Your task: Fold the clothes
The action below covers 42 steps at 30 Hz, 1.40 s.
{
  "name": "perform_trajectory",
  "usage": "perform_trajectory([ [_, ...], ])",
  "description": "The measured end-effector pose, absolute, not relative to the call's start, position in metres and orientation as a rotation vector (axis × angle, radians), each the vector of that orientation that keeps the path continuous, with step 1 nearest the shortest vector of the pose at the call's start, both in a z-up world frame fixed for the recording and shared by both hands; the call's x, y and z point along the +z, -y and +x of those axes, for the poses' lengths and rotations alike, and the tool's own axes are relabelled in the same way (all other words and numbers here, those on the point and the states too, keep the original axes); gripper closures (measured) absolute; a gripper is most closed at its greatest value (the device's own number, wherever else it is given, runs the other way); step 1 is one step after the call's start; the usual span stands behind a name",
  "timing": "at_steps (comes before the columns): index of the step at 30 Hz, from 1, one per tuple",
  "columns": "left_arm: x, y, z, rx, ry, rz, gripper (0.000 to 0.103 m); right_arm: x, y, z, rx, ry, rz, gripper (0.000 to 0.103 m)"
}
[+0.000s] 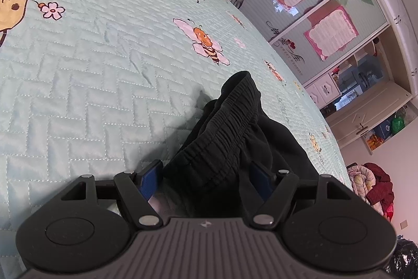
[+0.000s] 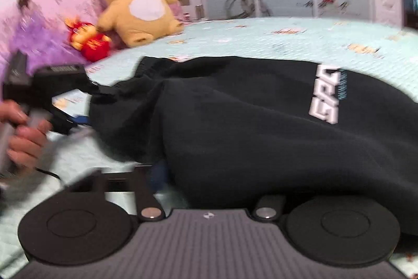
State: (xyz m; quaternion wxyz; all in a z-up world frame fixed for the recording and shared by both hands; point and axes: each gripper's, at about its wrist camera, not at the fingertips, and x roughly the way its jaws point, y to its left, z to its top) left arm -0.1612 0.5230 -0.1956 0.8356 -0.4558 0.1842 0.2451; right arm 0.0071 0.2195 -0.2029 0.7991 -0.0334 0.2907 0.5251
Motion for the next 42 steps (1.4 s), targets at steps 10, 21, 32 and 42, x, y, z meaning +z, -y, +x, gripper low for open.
perform_trajectory([
  [10,-0.196,-0.528,-0.173,0.523,-0.359,-1.008,0.028,-0.208,-0.171,-0.037,1.310,-0.801,-0.159,0.093],
  [21,-0.192,-0.526,-0.174,0.599,-0.349,-0.952,0.078,-0.206,-0.169,-0.049,1.257,-0.754,0.000,0.056],
  [32,-0.212,-0.554,-0.211,0.706,-0.296,-1.135,0.094,-0.203,-0.146,-0.043,1.217,-0.825,0.075,0.076],
  [42,-0.161,-0.506,-0.187,0.646,-0.216,-0.758,0.064,-0.157,-0.087,-0.039,1.180,-0.913,0.057,0.067],
])
